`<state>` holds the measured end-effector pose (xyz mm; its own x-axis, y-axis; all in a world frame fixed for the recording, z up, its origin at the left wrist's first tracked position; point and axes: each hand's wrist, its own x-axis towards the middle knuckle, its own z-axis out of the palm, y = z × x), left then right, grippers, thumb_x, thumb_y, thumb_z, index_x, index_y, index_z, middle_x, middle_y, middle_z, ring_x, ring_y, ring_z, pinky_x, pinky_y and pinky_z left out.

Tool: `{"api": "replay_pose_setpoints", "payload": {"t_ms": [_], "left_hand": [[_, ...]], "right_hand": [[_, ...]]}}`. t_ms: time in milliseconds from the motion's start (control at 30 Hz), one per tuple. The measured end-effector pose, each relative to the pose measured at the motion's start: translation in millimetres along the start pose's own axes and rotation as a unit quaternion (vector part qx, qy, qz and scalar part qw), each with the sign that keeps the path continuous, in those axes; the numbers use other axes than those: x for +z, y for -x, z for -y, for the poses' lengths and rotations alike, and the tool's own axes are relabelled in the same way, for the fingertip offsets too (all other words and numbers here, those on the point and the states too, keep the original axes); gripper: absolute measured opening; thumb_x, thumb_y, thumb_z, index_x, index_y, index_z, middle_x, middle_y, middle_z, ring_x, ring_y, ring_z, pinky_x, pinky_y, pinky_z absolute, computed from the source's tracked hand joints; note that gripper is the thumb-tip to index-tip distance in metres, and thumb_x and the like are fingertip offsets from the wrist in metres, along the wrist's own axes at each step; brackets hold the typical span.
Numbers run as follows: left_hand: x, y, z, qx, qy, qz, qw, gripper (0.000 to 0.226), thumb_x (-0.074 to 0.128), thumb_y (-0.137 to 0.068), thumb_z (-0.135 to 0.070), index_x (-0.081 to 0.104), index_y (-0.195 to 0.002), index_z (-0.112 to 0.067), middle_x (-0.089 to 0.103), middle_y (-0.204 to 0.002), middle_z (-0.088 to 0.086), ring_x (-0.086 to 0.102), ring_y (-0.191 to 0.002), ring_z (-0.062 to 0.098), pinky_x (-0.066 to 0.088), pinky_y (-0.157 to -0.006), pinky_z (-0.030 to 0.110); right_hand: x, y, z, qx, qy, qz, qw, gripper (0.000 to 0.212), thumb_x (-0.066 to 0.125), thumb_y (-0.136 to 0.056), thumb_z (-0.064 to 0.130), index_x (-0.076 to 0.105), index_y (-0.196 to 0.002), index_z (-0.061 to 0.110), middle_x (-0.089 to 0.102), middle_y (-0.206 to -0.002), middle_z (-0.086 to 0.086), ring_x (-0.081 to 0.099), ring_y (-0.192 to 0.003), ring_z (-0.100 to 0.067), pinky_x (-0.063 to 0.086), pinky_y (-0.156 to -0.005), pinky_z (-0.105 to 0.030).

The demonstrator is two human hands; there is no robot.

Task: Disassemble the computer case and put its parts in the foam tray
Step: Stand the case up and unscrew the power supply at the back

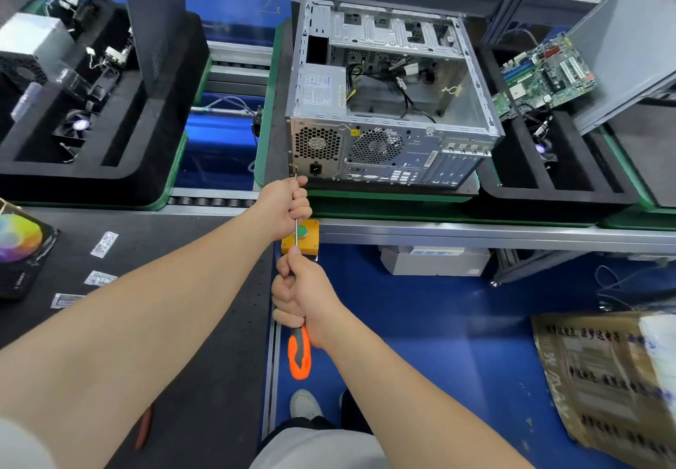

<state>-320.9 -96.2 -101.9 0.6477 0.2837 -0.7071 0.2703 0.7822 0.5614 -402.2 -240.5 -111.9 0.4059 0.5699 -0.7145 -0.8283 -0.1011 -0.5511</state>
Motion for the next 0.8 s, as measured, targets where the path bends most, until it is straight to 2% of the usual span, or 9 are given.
{"api": "replay_pose_setpoints", "payload": {"t_ms": [67,100,200,300,400,500,633,700,800], "left_hand": [[-0.2,-0.2,1.5,0.007,-0.009,-0.005,1.000,0.023,0.033,-0.112,-0.018,0.055,-0.112,-0.014,0.034,-0.058,-0.003,0.020,-0.047,0.009,0.017,-0.038,0.022],[0.8,-0.8,2.6,0.011,-0.011,-0.008,1.000,0.023,0.032,-0.112,-0.018,0.055,-0.111,-0.013,0.034,-0.058,-0.003,0.019,-0.046,0.009,0.017,-0.038,0.022],[7.9,-2.6,7.8,0.025,-0.031,-0.029,0.999,0.027,0.029,-0.111,-0.016,0.056,-0.109,-0.014,0.033,-0.059,-0.003,0.019,-0.043,0.008,0.016,-0.037,0.022],[14.2,-0.8,14.7,0.039,-0.057,-0.048,0.996,0.031,0.027,-0.111,-0.018,0.058,-0.106,-0.015,0.031,-0.059,-0.004,0.020,-0.040,0.007,0.017,-0.037,0.021],[12.9,-1.7,14.3,0.041,-0.056,-0.059,0.996,0.031,0.029,-0.110,-0.019,0.060,-0.106,-0.015,0.031,-0.052,-0.005,0.019,-0.037,0.008,0.016,-0.034,0.022],[7.2,-5.8,9.4,0.028,-0.049,-0.053,0.997,0.029,0.032,-0.110,-0.020,0.060,-0.109,-0.014,0.030,-0.051,-0.005,0.020,-0.037,0.008,0.015,-0.033,0.021],[1.7,-7.8,12.8,0.034,-0.038,-0.032,0.998,0.026,0.034,-0.110,-0.019,0.059,-0.111,-0.013,0.029,-0.052,-0.005,0.018,-0.040,0.008,0.015,-0.035,0.023],[-0.5,-8.5,13.3,0.035,-0.025,-0.021,0.999,0.025,0.034,-0.111,-0.019,0.058,-0.109,-0.013,0.029,-0.053,-0.005,0.018,-0.040,0.009,0.014,-0.036,0.023],[-2.4,-6.6,12.6,0.031,-0.039,-0.028,0.998,0.023,0.035,-0.110,-0.019,0.057,-0.110,-0.014,0.030,-0.053,-0.005,0.019,-0.041,0.008,0.014,-0.036,0.023]], "right_hand": [[3.0,-3.8,3.5,-0.052,0.241,-0.073,0.966,0.024,0.058,-0.106,0.028,0.048,-0.086,0.020,0.044,-0.068,0.002,0.037,-0.051,-0.014,0.030,-0.040,-0.023],[2.7,-9.7,4.3,-0.052,0.287,-0.113,0.950,0.018,0.065,-0.102,0.014,0.049,-0.094,0.018,0.043,-0.075,0.003,0.039,-0.057,-0.012,0.031,-0.042,-0.024],[-0.9,-14.9,1.3,-0.067,0.281,-0.187,0.939,0.012,0.051,-0.110,0.010,0.055,-0.120,0.012,0.039,-0.085,0.006,0.035,-0.062,-0.007,0.026,-0.046,-0.021],[-4.5,-17.3,2.4,-0.047,0.230,-0.222,0.947,0.014,0.047,-0.111,0.012,0.056,-0.122,0.009,0.050,-0.092,-0.002,0.045,-0.066,-0.010,0.034,-0.050,-0.024],[0.4,-12.9,8.1,-0.034,0.204,-0.132,0.969,0.022,0.049,-0.109,0.027,0.061,-0.107,0.009,0.060,-0.086,-0.011,0.057,-0.064,-0.023,0.049,-0.054,-0.036],[-5.1,-5.3,4.6,0.008,0.032,0.028,0.999,0.045,0.046,-0.108,0.055,0.056,-0.084,0.018,0.050,-0.062,-0.003,0.035,-0.045,-0.016,0.034,-0.044,-0.027],[-19.3,-5.0,-14.5,0.022,-0.164,0.182,0.969,0.044,0.045,-0.109,0.056,0.054,-0.087,0.019,0.031,-0.063,0.002,0.022,-0.044,-0.009,0.027,-0.039,-0.022],[-19.9,-6.0,-16.9,0.025,-0.197,0.211,0.957,0.042,0.044,-0.111,0.052,0.052,-0.087,0.018,0.024,-0.062,0.004,0.018,-0.040,-0.007,0.019,-0.035,-0.021],[-16.0,-8.0,-16.3,0.011,-0.120,0.148,0.982,0.045,0.049,-0.107,0.057,0.055,-0.081,0.021,0.029,-0.057,0.005,0.019,-0.040,-0.008,0.016,-0.036,-0.023]]}}
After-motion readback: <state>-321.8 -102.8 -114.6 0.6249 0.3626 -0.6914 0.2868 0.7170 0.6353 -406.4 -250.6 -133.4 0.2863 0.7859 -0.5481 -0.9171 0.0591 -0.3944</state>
